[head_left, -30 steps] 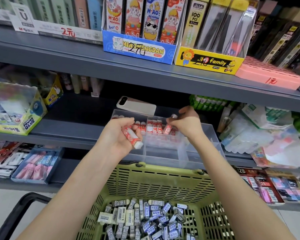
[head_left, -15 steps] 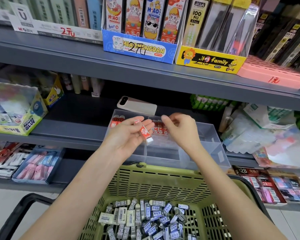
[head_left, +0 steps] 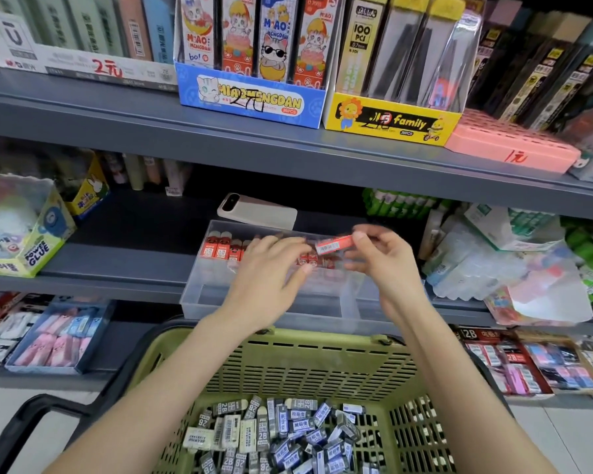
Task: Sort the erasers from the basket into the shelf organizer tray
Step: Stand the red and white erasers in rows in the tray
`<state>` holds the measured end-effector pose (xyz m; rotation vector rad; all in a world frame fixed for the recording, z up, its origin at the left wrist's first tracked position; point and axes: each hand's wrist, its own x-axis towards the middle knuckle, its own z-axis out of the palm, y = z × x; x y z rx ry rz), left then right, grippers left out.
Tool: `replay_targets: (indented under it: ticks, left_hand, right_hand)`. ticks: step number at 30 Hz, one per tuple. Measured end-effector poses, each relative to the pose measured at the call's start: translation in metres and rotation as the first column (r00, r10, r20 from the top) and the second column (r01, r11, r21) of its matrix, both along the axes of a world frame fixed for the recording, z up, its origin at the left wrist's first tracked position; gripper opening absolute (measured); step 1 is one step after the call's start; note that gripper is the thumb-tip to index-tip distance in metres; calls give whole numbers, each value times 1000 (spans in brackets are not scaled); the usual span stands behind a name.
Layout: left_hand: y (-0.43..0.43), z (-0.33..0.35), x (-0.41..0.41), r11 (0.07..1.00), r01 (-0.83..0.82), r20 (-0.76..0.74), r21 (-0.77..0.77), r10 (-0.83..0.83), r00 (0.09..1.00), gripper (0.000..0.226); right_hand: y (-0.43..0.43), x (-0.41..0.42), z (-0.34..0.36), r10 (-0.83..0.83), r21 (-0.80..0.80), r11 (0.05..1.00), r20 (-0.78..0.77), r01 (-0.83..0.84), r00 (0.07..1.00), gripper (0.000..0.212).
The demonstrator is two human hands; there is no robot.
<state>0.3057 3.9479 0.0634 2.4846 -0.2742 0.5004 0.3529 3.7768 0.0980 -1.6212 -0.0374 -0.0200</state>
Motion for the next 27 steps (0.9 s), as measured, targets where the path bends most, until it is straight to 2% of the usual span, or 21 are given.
replay_targets:
  ticks: [2,4,6,10,12,15,18,22,25,27]
  left_hand:
    - [5,-1,10,968,30,-56,249,-16,998,46]
    - [10,-3,21,911,84,-141,404,-28,990,55]
    - [15,-6,28,877,147,-227,457,-44,973,58]
    - [20,-14,33,878,186,-279,442,-63,958,57]
    - [21,-14,34,875,186,-275,447,-64,959,57]
    - [22,-14,35,879,187,-273,439,-67,960,55]
    - [23,-14,35,886,187,-271,423,-73,960,54]
    - [23,-16,34,887,182,-256,425,-74,964,54]
    - [22,-14,32,894,176,-258,413,-71,964,54]
    - [23,-9,29,904,165,-246,395,-69,967,53]
  right_hand:
    - [-1,18,-4,-32,-175,984,36,38,999,17]
    - [2,33,-8,-56,-394,913,129,103,990,23]
    - [6,43,-12,-70,-554,817,177,158,982,28]
    - [15,56,-13,-13,-797,596,111,97,994,24]
    - [17,58,-13,-11,-837,539,105,94,994,19]
    - [15,57,-14,-33,-836,539,105,106,994,14]
    - [19,51,-18,-9,-844,528,106,95,994,20]
    - [25,36,-30,113,-898,419,200,136,973,23]
    - [18,23,-28,138,-880,457,215,130,967,20]
    - [12,9,-24,174,-855,485,298,181,939,18]
